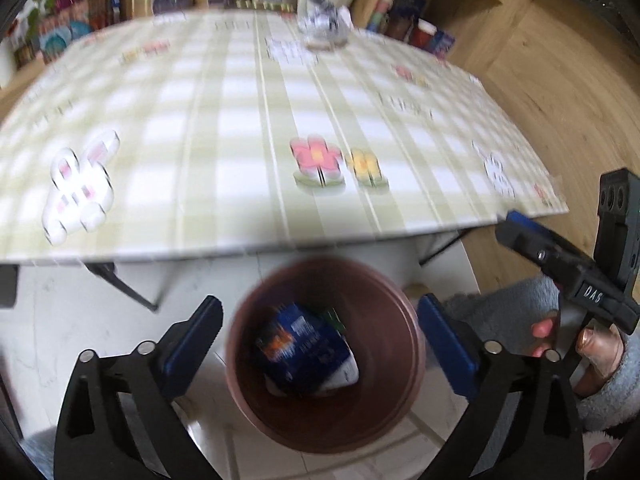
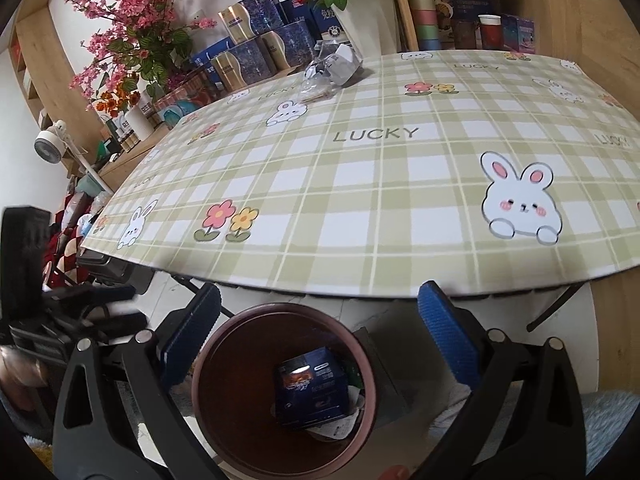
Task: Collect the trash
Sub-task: 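Move both grippers back over the table toward the crumpled foil wrapper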
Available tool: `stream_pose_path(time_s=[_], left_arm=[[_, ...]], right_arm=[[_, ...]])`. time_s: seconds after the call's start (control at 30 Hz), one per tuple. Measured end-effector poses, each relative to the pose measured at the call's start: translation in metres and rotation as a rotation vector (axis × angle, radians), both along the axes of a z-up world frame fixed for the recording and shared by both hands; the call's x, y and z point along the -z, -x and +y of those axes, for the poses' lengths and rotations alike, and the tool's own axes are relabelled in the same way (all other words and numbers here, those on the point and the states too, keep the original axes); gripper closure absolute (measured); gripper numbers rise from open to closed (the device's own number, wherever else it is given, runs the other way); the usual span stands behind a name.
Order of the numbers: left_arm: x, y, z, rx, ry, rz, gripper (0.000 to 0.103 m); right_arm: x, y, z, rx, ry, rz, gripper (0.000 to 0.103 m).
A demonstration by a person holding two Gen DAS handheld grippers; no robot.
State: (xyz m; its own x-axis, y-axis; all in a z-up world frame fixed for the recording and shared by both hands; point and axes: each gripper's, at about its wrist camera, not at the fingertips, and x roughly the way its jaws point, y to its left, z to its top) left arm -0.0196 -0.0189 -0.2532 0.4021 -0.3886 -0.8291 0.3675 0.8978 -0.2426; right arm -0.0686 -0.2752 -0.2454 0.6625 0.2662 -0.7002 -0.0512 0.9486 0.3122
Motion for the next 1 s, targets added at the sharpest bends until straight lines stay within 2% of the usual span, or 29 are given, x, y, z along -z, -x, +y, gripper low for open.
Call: stream_pose_path(time_s=[0.17,0.47,0.67,1.0], left_arm=[[-0.022,-0.020,0.005,-0.035,-0.044,-0.110,0.006],[-0.062,-0.057,0.006,-0.081,-0.058,-0.280,0.006],[-0.076,-0.080,-0.003,-0.073,-0.052,-0.337,0.006],[-0.082,-0.123,-0.028,-0.007,-0.070,-0.374,0.006]], right_arm=[[-0.012,-0.018,-0.005,0.006,0.022,0.003,0.006],[-0.041,-0.051,-0.018,0.017,0.049,-0.038,0.006],[-0.052,-0.076,-0.025,0.006,0.099,-0.037,0.006],[-0.057,-0.125,-0.043,0.010,0.069,-0.008,0.006]])
